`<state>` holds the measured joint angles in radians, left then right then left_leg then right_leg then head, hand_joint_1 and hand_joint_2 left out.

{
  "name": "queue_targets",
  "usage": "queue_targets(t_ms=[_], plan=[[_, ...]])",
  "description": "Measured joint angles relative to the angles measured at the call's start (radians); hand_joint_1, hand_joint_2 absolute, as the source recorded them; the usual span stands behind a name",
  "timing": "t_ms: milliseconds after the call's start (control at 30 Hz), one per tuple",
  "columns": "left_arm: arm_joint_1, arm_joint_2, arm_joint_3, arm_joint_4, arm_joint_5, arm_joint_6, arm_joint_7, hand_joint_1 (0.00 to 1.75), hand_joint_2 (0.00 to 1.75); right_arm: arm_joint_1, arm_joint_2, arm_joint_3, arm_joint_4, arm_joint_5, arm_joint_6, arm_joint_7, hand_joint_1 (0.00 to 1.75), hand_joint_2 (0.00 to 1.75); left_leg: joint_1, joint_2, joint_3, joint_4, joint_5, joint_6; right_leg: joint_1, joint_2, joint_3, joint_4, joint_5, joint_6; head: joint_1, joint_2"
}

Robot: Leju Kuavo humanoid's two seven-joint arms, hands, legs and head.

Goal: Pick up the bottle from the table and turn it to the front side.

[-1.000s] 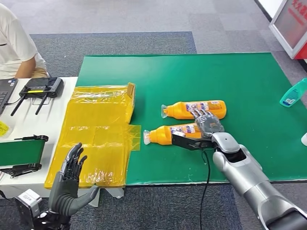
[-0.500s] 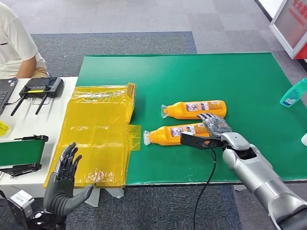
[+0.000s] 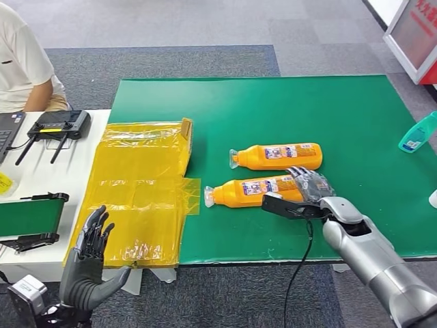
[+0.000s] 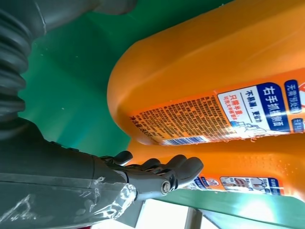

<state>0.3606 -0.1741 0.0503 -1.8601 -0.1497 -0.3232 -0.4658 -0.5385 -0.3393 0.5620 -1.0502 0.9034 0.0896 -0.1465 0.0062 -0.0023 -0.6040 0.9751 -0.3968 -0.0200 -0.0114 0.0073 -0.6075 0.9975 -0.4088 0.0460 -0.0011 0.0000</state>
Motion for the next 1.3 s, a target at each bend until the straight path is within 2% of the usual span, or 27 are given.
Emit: queue_targets(t_ms=[667,1300], plan=[[-0.001,-0.008,0.000,0.001,0.002,-0.007,0.011,0.00,1.75,0.022,0.002,-0.006,-0.008,-0.015,-0.002,-0.003,0.00,1.75,0.000,0.000,0.000,0.000,0.000,0.000,0.000,0.000,0.000,0.000,0.000,0.000,0.000,0.000],[-0.019,0.000,-0.021,0.031,0.018,0.011,0.025,0.00,1.75,0.014,0.084,-0.002,0.099,0.020,-0.049,-0.011,0.00,1.75,0.000,0.000,0.000,0.000,0.000,0.000,0.000,0.000,0.000,0.000,0.000,0.000,0.000,0.000]])
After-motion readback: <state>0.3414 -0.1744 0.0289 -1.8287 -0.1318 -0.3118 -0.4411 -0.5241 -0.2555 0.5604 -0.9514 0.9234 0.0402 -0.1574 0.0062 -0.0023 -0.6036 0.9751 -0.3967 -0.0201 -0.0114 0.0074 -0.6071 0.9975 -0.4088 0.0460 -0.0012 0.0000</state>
